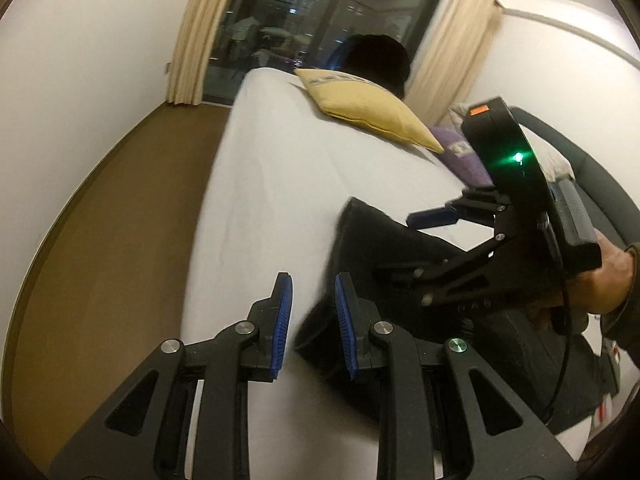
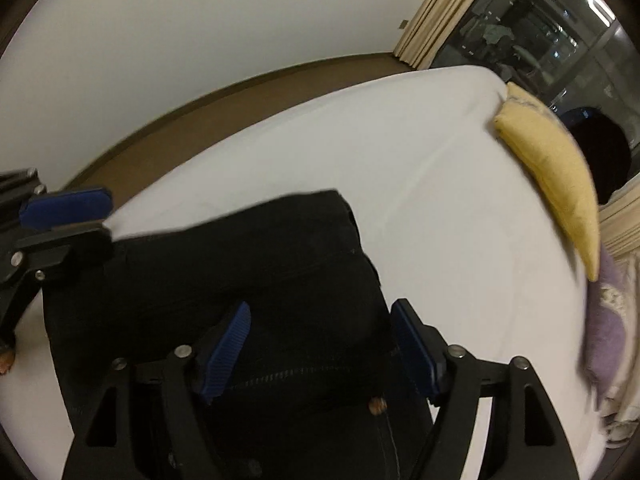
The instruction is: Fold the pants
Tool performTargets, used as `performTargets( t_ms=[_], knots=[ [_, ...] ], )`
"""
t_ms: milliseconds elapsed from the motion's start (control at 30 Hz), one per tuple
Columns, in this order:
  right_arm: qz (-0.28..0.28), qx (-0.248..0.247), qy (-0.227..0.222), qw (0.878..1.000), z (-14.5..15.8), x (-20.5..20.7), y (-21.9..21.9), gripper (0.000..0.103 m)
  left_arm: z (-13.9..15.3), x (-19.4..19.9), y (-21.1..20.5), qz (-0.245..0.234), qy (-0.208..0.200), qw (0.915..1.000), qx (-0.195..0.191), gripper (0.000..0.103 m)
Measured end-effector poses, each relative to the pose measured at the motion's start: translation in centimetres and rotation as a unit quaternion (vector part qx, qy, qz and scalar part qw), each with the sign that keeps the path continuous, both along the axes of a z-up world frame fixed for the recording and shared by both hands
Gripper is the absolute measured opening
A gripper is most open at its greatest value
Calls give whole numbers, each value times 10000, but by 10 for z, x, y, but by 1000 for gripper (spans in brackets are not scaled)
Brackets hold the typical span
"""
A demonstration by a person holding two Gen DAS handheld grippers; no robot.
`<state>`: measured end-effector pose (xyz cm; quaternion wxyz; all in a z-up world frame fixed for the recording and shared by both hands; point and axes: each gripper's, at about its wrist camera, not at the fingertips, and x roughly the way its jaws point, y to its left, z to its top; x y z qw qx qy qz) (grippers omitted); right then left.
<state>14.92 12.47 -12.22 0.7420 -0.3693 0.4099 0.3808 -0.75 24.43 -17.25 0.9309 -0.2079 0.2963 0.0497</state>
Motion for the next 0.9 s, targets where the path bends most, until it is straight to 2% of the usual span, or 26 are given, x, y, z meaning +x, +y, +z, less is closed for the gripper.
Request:
performTargets(
  t_ms=[100, 267, 400, 467, 533, 567, 600, 700, 733, 800, 867, 900],
  knots=[
    [-332, 67, 152, 9993, -4, 14, 5, 53, -1, -4, 10, 185, -42, 9998, -64, 21],
    [-704, 201, 163, 9972, -10, 24, 1, 52, 7, -7, 10, 214, -203, 9996, 4, 21],
    [-944, 383, 159, 9947, -14, 16, 4, 52, 17, -18, 5, -43, -523, 9986, 36, 21],
    [-1105, 807, 508, 9893, 4, 18, -7, 54, 31, -24, 2, -242, -958, 9951, 62, 21],
    [-1369, 1540, 807, 9752, 21, 28, -23, 56, 40, -27, -6, -495, -1127, 9921, 254, 21],
    [-1473, 1853, 794, 9683, 30, 29, -32, 61, 40, -24, -13, -671, -1070, 9914, 345, 21],
    [-1484, 1817, 736, 9693, 30, 31, -33, 64, 35, -16, -21, -894, -827, 9916, 446, 22],
    [-1322, 1175, 911, 9800, 1, 38, -18, 64, 15, 3, -35, -1165, -173, 9912, 602, 21],
    [-1319, 1082, 864, 9815, -9, 39, -17, 64, 4, 11, -39, -1204, 170, 9900, 711, 21],
    [-1649, 1337, 1077, 9712, -20, 54, -29, 80, -3, 14, -37, -1192, 371, 9893, 760, 21],
    [-1898, 1562, 1269, 9610, -23, 62, -39, 86, -7, 17, -31, -1253, 508, 9887, 640, 21],
    [-1884, 1580, 1185, 9620, -20, 59, -39, 86, -9, 21, -30, -1283, 562, 9883, 608, 21]
  ],
)
